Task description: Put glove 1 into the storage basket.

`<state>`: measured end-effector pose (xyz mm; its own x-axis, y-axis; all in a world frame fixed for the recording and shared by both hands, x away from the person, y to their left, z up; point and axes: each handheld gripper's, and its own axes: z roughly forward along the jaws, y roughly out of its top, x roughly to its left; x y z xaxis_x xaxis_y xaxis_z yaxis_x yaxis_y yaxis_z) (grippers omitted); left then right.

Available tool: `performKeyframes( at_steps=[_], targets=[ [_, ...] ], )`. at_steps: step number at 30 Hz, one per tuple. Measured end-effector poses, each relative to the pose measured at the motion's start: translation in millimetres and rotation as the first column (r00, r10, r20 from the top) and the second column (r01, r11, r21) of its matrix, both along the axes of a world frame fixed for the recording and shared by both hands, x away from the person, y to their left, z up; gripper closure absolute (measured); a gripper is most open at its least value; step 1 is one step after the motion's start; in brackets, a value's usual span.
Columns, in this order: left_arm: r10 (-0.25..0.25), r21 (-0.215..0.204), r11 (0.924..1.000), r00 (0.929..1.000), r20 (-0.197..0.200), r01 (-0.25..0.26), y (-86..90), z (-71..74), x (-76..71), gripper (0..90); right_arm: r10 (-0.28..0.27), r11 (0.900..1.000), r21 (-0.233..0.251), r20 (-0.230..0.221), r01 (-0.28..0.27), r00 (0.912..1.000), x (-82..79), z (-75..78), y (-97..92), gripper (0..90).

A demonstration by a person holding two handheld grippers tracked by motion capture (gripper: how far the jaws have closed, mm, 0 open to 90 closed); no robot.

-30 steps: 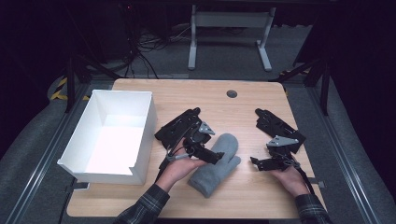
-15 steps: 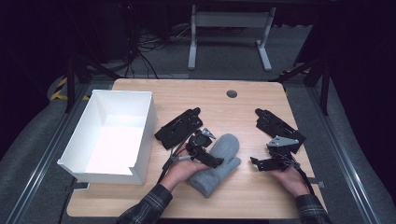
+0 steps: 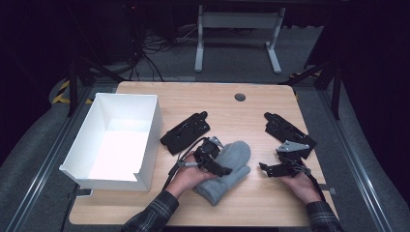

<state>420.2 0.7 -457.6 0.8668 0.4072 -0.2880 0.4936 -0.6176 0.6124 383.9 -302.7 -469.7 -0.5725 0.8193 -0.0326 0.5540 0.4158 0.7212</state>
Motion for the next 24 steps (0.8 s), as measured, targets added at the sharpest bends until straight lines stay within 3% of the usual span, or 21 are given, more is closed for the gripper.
performKeyframes(
  at_steps=[2, 6, 7, 11, 16, 24],
  targets=[
    [-0.02, -0.026, 0.9995, 0.9994, -0.028, 0.02, 0.9, -0.1, 0.7, 19.8, 0.0, 1.0, 0.0, 0.0, 0.0, 1.0, 0.0, 0.0, 0.0, 6.7],
    [-0.062, -0.085, 0.995, 0.9914, -0.115, 0.053, 5.9, -2.8, 5.7, 44.5, 0.0, 1.0, 0.0, 0.0, 0.0, 1.0, 0.0, 0.0, 0.0, 6.7],
    [-0.075, -0.088, 0.9941, 0.9888, -0.129, 0.064, 6.9, -3.2, 7.2, 47.0, 0.0, 1.0, 0.0, 0.0, 0.0, 1.0, 0.0, 0.0, 0.0, 6.7],
    [-0.097, -0.101, 0.9915, 0.9833, -0.154, 0.082, 7.3, -4.2, 9.2, 58.8, 0.001, 1.0, 0.001, 0.0, -0.001, 1.0, 0.0, -0.1, 0.0, 6.7],
    [-0.108, -0.104, 0.99, 0.985, -0.134, 0.095, 8.4, -0.4, 8.2, 68.1, 0.0, 1.0, 0.0, 0.0, 0.0, 1.0, 0.0, 0.0, 0.0, 6.7],
    [-0.09, -0.114, 0.9902, 0.9931, -0.075, 0.081, 13.5, 15.1, 4.3, 70.9, -0.003, 1.0, -0.001, 0.0, 0.003, 1.0, 0.1, 0.0, 0.2, 6.4]
  ],
)
